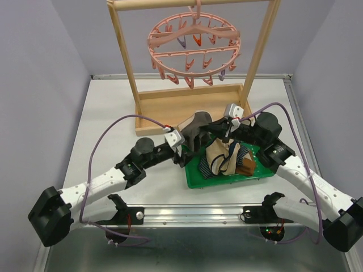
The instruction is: Remove the underwear clipped to the hanger
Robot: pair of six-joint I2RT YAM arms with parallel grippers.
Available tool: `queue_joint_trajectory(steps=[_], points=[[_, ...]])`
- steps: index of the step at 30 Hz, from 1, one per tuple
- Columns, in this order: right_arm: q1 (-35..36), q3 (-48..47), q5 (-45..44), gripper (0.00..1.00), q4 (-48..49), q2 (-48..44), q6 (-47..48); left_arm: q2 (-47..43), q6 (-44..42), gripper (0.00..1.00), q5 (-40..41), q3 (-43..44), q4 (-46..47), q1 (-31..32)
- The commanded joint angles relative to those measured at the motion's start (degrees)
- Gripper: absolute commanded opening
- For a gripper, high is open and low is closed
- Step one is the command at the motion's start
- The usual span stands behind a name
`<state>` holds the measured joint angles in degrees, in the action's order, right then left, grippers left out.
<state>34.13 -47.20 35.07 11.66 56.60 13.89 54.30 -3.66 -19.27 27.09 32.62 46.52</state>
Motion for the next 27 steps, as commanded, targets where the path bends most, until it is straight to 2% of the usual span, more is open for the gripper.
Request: queue_joint_trajectory(steps=[1,5,6,8,9,11,12,15,16,17,18,19,20,21,27], points=[[-0.2,-4.1,2.8,0.01,0.3,-3.6,-4.0,5.4,-6.4,0.82,7.7,5.7,11.6,2.8],[-0.3,-3.3,1.8,0.00,-1.9,-5.8,-4.1,10.0,-6.4,0.74,10.3,7.6,16.6,3.8],[-0.2,-3.0,1.4,0.01,-2.3,-6.4,-4.1,10.9,-6.4,0.62,10.6,8.6,17.4,4.0],[-0.2,-2.0,0.4,0.01,-3.1,-7.8,-4.1,13.1,-5.2,0.48,10.7,10.0,17.4,4.1],[-0.3,-1.8,0.0,0.01,-3.5,-8.3,-4.2,13.7,-4.9,0.33,10.8,10.2,17.9,4.2],[-0.2,-1.0,-1.4,0.01,-4.6,-9.2,-4.0,14.8,-3.9,0.14,10.9,10.2,19.1,4.5],[-0.3,-0.7,-1.8,0.00,-5.1,-10.1,-3.9,15.0,-3.7,0.00,10.7,9.8,20.8,4.5],[-0.3,-0.1,-5.7,0.04,-6.4,-11.8,-3.5,14.8,-1.6,0.00,10.3,8.7,24.1,4.7],[-0.3,0.0,-9.9,0.10,-6.6,-12.1,-3.9,14.3,-0.8,0.00,10.3,8.4,24.8,4.7],[-0.3,0.1,-12.5,0.40,-7.0,-12.4,-4.1,13.9,0.5,0.00,10.9,7.8,25.6,4.7],[-0.5,0.3,-15.6,0.59,-7.3,-12.7,-4.3,13.6,1.1,0.00,11.1,7.5,25.7,4.7],[-0.7,0.4,-18.1,0.74,-7.5,-13.5,-3.9,13.1,1.7,0.00,11.4,7.1,25.8,4.7],[-1.3,0.5,-22.4,0.95,-8.1,-13.9,-3.0,12.4,2.2,0.00,11.8,6.3,25.8,4.7],[-1.7,0.8,-24.2,1.00,-8.6,-14.3,-1.9,12.1,2.7,0.00,11.8,6.0,25.8,4.7],[-4.3,4.7,-34.8,1.00,-11.0,-19.9,3.9,11.3,5.2,0.00,10.7,4.3,25.3,4.7]])
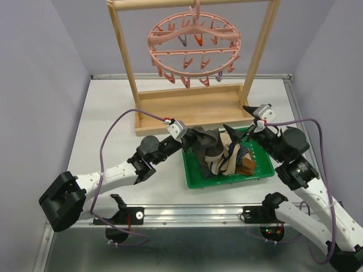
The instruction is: Remove the underwear clipped to the hanger
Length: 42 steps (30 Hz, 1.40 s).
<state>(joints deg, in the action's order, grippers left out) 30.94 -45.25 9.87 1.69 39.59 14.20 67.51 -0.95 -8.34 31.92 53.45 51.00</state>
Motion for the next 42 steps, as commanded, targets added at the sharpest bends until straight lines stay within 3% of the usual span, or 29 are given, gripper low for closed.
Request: queue_joint_trajectory(steps=[1,7,13,20,23,26,29,32,42], points=[[-1.5,3.6,-13.5,1.00,-1.1,-3.4,3.8,-1.3,2.6,0.00,-0.7,-0.5,4.5,0.2],[-4.9,5.8,-20.6,1.00,-0.9,-5.1,0.6,4.4,5.5,0.00,-8.2,3.7,4.5,0.3],[-8.0,9.3,-26.3,1.00,-0.5,-6.4,-5.1,16.1,8.6,0.02,-12.6,8.2,2.7,1.7],[-11.8,13.1,-31.4,1.00,-0.2,-7.7,-10.7,27.3,7.3,0.25,-10.1,13.7,-7.3,3.5],[-13.6,15.0,-31.6,1.00,-0.2,-8.4,-13.1,29.6,6.7,0.43,-6.4,15.0,-10.2,4.6],[-15.8,17.0,-31.2,1.00,-0.3,-9.2,-16.3,29.4,4.0,0.64,-2.7,15.7,-12.8,5.7],[-17.8,18.4,-30.4,1.00,-0.5,-10.1,-17.7,26.6,1.3,0.68,0.1,17.7,-18.8,7.1],[-18.7,19.6,-29.6,1.00,-0.7,-10.8,-18.2,21.6,-2.3,0.92,1.2,19.6,-21.5,8.4],[-20.7,21.2,-28.2,1.00,-1.5,-12.6,-18.6,15.7,-9.2,0.94,1.8,27.8,-41.9,8.6]])
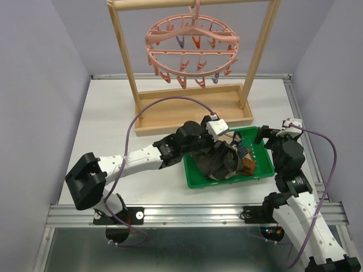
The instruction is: Remove the underwear clipped to the hanger
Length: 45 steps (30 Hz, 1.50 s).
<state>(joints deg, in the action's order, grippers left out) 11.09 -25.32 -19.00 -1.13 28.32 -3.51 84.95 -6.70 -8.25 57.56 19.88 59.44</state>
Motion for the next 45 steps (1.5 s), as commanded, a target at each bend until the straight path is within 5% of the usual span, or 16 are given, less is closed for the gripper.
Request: queue_joint_trajectory(steps=[1,13,28,33,45], points=[[-1.0,1.2,0.8,1.00,1.3,-1.6,-0.8,-2.1,-3.5,0.94,2.4,1.9,-9.0,0.1],[-1.3,1.0,3.2,1.00,-2.0,-2.9,-0.3,2.9,-2.9,0.94,15.5,13.3,-30.9,0.1],[-1.8,1.0,4.5,1.00,-2.3,-2.4,-0.1,3.4,1.1,0.95,5.1,30.9,-48.8,-2.3],[-1.8,0.9,5.6,1.00,-2.2,-2.2,0.3,0.8,2.1,0.95,2.6,28.8,-47.3,-4.2],[-2.0,-0.2,6.6,1.00,-2.4,-1.6,-0.3,-14.2,12.2,0.95,-8.3,9.1,-21.7,-15.7]])
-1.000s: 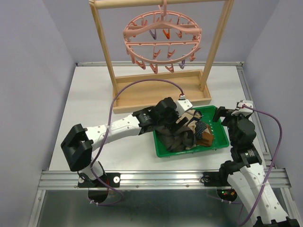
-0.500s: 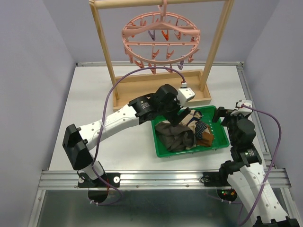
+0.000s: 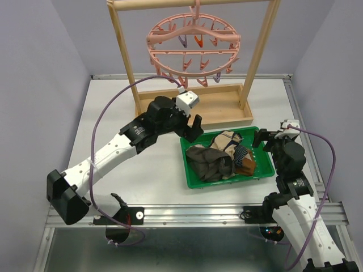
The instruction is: Remove the underwear clipped to the hanger
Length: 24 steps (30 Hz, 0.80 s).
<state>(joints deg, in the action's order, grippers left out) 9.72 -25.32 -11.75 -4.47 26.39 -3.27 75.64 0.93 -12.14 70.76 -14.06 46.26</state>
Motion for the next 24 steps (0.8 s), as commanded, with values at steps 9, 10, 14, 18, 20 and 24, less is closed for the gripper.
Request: queue_joint_trajectory(steps=[9,10,14,18,20,24], points=[[-0.8,-4.5,-15.9,1.00,-1.2,5.4,-7.6,-18.4,12.7,0.99,14.5,-18.6,20.0,-10.2],[-0.7,-5.4,-15.9,1.00,-1.4,6.6,-7.1,-20.9,14.3,0.99,16.5,-21.1,20.6,-12.2],[-0.8,-6.6,-17.5,1.00,-1.9,9.0,-6.6,-25.4,16.8,0.99,24.8,-26.9,21.6,-17.7],[-1.1,-7.2,-16.2,1.00,-2.1,11.7,-8.2,-28.6,16.2,0.99,24.5,-30.6,21.5,-28.5],[-1.5,-7.8,-15.4,1.00,-2.3,13.2,-8.2,-28.4,15.2,0.99,23.5,-31.8,21.2,-31.7],[-3.4,-11.8,-13.5,1.00,-2.6,20.9,-6.6,-27.7,12.5,0.99,22.6,-34.1,21.2,-40.2]])
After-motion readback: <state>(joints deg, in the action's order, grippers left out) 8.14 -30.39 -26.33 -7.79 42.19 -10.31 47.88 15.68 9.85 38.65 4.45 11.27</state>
